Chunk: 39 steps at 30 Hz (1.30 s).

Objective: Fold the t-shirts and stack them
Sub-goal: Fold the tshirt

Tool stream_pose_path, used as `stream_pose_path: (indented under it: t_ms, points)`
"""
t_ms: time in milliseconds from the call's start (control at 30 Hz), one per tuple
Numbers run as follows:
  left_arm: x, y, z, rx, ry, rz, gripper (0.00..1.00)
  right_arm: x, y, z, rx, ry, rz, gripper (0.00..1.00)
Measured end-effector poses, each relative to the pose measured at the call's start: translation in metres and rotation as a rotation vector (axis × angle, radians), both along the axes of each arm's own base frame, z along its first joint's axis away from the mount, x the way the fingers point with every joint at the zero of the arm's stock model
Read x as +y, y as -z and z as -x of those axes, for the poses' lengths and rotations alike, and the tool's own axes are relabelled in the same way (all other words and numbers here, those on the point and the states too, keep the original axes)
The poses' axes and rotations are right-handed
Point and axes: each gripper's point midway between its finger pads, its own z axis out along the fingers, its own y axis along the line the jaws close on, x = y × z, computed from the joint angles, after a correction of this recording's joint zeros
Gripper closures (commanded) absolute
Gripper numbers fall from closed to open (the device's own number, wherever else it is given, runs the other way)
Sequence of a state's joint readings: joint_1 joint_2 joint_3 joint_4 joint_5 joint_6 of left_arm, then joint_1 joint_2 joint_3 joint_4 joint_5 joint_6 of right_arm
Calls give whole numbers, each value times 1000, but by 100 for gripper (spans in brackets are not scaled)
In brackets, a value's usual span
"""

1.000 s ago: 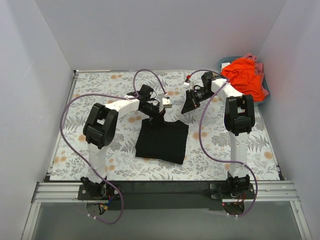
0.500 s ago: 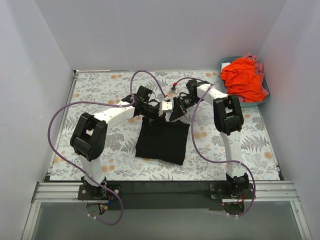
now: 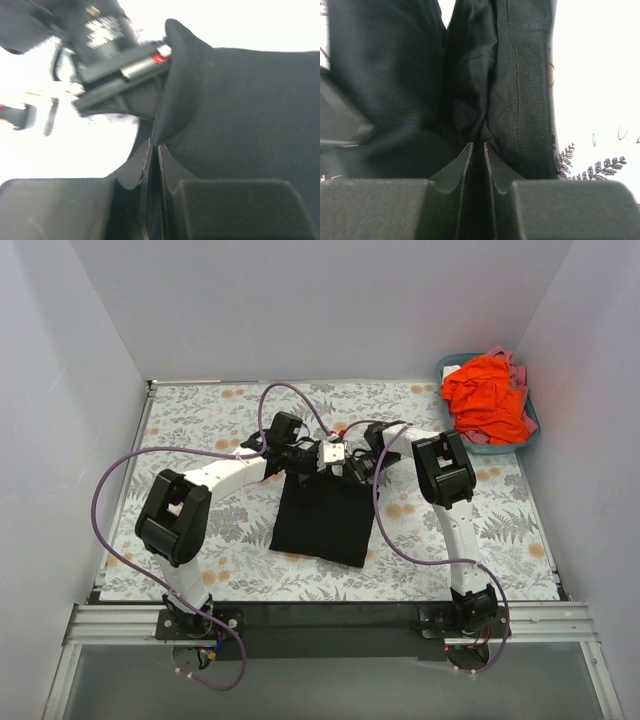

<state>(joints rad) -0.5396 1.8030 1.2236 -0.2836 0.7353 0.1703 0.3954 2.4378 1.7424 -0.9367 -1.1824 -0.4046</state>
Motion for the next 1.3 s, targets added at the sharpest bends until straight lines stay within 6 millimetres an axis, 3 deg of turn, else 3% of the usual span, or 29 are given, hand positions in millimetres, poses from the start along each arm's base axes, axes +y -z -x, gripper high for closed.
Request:
stream_pose_path:
  t_ms: [433,700,800,900,1000,1100,1233,1300]
  points:
    - [-13,-26,-27,-174,-12,85,100,-2,2,5,18,-2,-18,80]
    - [-5,1,-25,-231,-11,65,100,-11,2,1,-52,-10,65,71]
    - [-2,9,-22,-241,-11,66,76,-19,-9,-6,-128,-12,126,62]
    - [-4,7,-24,-257,-18,83,68,-24,-28,-16,-226,-8,169,60]
    - [-5,-1,-27,-279,-26,105,61,-31,-43,-31,-318,4,220,56]
    - [-6,-16,-28,-290,-43,130,54,-43,-49,-43,-383,11,282,43]
    - [3,-53,-29,-238,-91,176,50,-82,-46,-57,-409,42,371,37]
    - [14,-78,-43,-195,-136,198,48,-109,-46,-67,-407,79,400,36]
